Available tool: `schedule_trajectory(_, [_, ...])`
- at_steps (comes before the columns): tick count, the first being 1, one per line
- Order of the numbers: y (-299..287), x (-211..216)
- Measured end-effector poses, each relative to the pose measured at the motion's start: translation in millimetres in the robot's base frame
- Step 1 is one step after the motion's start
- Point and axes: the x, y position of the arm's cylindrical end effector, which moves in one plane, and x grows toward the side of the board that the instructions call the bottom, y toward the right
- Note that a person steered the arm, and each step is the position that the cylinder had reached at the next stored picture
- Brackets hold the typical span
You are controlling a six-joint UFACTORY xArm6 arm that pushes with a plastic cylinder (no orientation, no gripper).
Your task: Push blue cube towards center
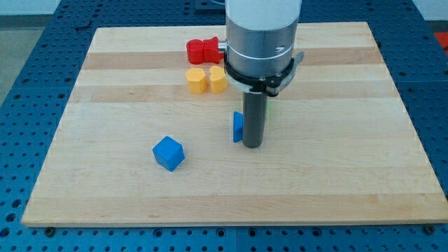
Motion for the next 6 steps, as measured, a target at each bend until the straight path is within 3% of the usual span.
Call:
schedule_trajectory(2, [-4, -2])
schedule_trajectory(4, [-5, 67])
schedule_trajectory(5, [-36, 93])
schedule_trajectory(6, [-108, 98])
